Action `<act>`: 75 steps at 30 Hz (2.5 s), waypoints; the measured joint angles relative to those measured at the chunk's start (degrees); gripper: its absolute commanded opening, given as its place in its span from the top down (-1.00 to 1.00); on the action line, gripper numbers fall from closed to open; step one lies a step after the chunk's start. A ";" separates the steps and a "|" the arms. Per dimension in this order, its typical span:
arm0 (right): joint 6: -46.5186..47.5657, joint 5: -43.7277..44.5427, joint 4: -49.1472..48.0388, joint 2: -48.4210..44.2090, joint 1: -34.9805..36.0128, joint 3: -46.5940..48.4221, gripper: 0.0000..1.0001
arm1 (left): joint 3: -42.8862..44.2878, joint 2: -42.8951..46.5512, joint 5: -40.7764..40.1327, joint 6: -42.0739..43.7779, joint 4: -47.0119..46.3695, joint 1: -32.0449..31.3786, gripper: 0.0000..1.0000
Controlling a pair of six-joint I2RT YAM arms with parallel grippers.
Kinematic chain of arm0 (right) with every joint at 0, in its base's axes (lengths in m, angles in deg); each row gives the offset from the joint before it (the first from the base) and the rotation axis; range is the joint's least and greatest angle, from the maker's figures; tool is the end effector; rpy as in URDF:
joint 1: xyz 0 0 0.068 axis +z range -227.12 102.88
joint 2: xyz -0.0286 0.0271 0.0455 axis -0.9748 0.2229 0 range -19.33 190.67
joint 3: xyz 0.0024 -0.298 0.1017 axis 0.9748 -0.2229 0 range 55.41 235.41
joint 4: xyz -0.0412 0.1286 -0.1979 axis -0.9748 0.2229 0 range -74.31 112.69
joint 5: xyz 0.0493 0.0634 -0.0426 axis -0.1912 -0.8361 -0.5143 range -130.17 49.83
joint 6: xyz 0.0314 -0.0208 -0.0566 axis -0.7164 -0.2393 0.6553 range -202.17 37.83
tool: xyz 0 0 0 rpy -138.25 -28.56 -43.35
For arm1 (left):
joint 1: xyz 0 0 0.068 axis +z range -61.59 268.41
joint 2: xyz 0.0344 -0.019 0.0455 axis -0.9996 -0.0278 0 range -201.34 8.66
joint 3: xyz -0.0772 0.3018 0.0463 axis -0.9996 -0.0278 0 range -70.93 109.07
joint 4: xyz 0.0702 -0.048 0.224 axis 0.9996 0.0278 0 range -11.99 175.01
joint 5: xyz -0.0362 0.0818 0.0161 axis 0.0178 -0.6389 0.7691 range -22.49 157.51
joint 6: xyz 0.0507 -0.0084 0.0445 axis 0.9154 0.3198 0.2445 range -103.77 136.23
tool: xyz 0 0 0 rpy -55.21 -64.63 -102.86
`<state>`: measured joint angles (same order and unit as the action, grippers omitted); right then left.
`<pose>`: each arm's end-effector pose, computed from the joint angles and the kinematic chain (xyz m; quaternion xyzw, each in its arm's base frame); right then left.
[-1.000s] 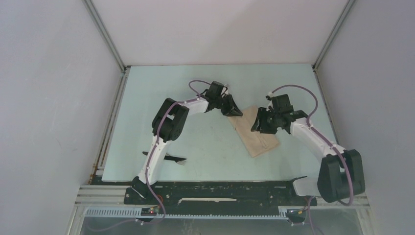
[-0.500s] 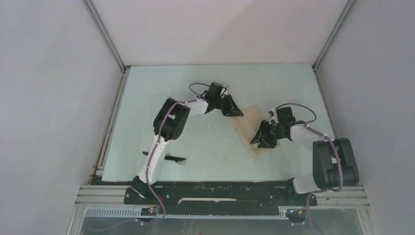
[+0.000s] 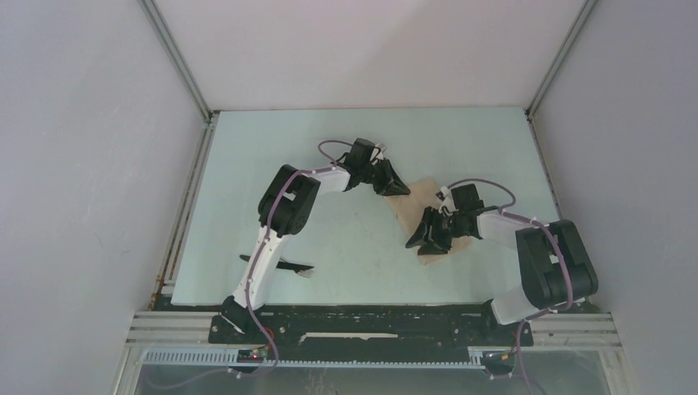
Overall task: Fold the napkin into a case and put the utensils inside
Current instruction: Pick up the 2/3-rectangle-folded napkin from the center of the board.
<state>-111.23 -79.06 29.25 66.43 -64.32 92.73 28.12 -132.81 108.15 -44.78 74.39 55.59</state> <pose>0.2302 0.0875 0.1912 0.0496 0.9172 0.3831 0.0977 0.4466 -0.3303 0.1275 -0.0605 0.8568 -0.5098 0.0480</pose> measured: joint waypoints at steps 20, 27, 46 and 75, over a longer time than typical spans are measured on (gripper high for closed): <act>7.96 18.29 18.25 -3.58 -19.76 15.34 -0.48 | -6.23 28.55 0.70 0.70 2.10 -0.04 -0.26; 8.02 14.99 17.97 3.74 -23.74 14.51 -0.48 | -21.27 43.56 1.55 3.74 1.46 -0.11 -0.26; 8.13 6.36 13.75 4.66 -26.01 5.75 0.46 | -44.41 59.71 -0.42 8.59 5.09 -2.23 -0.25; -1.09 19.30 18.60 -17.25 -31.12 3.58 -0.67 | 6.16 19.85 -40.76 20.61 39.63 -35.63 -0.33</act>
<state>-112.32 -59.76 47.85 49.18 -95.45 96.32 34.28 -112.96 67.39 -24.17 114.02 19.96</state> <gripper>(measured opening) 0.833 0.669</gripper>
